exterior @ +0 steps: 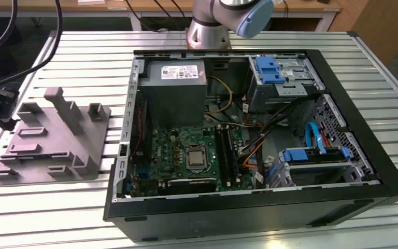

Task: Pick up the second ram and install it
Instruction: 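Reach for the second ram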

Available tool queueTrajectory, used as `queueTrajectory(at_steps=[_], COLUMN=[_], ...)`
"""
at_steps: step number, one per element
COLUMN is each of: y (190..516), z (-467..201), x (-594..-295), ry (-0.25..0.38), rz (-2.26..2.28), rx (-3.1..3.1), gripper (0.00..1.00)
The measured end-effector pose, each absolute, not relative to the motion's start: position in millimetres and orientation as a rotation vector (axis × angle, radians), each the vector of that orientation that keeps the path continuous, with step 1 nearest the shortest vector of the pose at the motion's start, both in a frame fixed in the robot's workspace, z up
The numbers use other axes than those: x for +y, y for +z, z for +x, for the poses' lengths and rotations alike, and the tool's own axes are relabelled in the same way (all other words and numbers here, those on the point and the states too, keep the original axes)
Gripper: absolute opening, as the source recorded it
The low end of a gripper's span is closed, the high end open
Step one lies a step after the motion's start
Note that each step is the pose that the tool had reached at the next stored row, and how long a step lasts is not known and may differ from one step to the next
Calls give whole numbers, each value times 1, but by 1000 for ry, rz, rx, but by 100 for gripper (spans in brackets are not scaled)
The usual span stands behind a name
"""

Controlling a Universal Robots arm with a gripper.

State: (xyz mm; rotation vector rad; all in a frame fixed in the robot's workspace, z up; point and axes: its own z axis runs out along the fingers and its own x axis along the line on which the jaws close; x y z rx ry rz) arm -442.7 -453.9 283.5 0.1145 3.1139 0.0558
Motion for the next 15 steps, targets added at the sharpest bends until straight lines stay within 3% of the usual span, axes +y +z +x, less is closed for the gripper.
queueTrajectory(at_steps=[7, 15], y=[281, 276], z=[-440, -436], x=[-454, -454], ry=[13, 11], rz=[113, 113], rx=[3114, 3114], gripper=[10, 10])
